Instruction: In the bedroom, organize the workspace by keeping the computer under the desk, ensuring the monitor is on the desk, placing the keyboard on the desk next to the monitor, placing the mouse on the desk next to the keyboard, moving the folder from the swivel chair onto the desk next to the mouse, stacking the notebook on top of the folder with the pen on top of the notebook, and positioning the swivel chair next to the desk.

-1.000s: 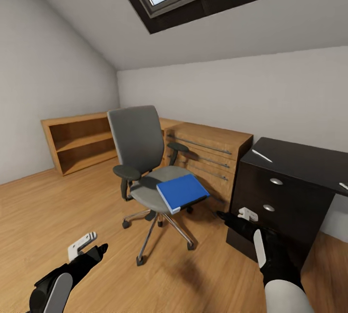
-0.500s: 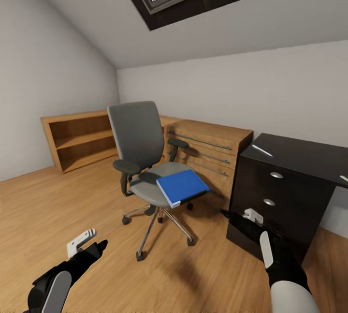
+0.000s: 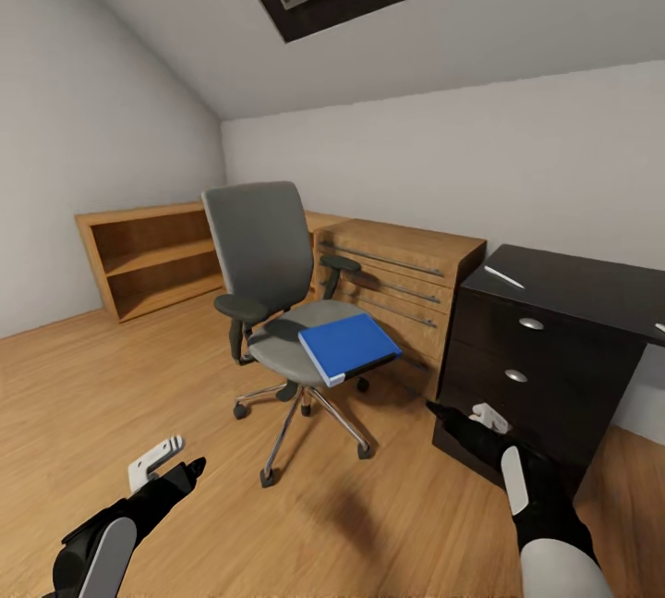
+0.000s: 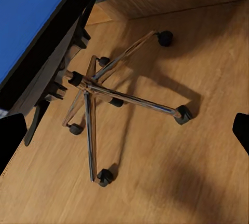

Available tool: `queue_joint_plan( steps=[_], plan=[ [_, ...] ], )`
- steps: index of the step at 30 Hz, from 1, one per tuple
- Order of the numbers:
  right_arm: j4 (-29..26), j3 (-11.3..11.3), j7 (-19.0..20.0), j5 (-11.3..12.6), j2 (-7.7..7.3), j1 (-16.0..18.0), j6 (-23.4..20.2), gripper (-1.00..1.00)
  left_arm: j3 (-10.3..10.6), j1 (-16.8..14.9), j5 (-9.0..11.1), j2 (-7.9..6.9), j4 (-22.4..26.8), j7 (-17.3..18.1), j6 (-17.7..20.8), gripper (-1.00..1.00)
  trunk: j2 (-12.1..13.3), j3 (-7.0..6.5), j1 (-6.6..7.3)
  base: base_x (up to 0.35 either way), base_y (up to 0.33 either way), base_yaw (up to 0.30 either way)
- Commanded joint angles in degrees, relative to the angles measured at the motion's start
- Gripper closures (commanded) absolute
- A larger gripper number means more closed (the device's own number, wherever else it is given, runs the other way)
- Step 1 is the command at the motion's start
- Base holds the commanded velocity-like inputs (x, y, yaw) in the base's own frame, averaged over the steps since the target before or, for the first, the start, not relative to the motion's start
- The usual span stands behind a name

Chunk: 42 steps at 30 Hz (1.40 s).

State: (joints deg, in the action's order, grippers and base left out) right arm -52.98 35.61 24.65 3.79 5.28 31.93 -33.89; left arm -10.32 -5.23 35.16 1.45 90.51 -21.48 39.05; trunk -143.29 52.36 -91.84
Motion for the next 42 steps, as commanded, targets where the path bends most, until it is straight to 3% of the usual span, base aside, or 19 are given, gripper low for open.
queue_joint_plan(
  steps=[1, 16, 26, 34, 39, 42],
  plan=[
    [0.05, 0.34, 0.07, 1.00, 0.00, 0.06, -0.48, -1.00, -0.06, -0.04, 0.61, 0.04, 0.06, -0.47, 0.22, -1.00, -0.03, 0.06, 0.01, 0.000, 0.000, 0.000],
    [0.18, 0.46, -0.02, 6.58, -0.22, 0.06, -1.19, -1.00, -0.05, -0.04, 0.62, 0.04, -0.11, -0.49, 0.25, -1.00, -0.03, 0.06, 0.01, 0.000, 0.000, 0.000],
    [0.25, 0.45, -0.33, 7.07, -0.83, 0.06, -0.80, -1.00, -0.05, -0.04, 0.63, 0.03, -0.17, -0.50, 0.32, -1.00, -0.03, 0.06, 0.01, 0.000, 0.000, 0.000],
    [0.32, 0.62, -0.64, 7.92, -0.72, 0.06, 2.43, -1.00, -0.03, -0.04, 0.64, 0.04, -0.24, -0.50, 0.32, -1.00, -0.03, 0.06, 0.01, 0.000, 0.000, 0.000],
    [1.57, 0.65, -0.65, 12.96, -0.95, 0.06, 3.33, -1.00, -0.02, -0.04, 0.67, 0.04, -0.24, -0.50, 0.32, -1.00, -0.03, 0.06, 0.01, 0.000, 0.000, 0.000],
    [4.95, 0.52, -0.65, 19.71, -1.57, 0.09, 3.69, -1.00, -0.01, -0.04, 0.69, 0.04, -0.25, -0.50, 0.32, -1.00, -0.03, 0.06, 0.01, 0.000, 0.000, 0.000]
  ],
)
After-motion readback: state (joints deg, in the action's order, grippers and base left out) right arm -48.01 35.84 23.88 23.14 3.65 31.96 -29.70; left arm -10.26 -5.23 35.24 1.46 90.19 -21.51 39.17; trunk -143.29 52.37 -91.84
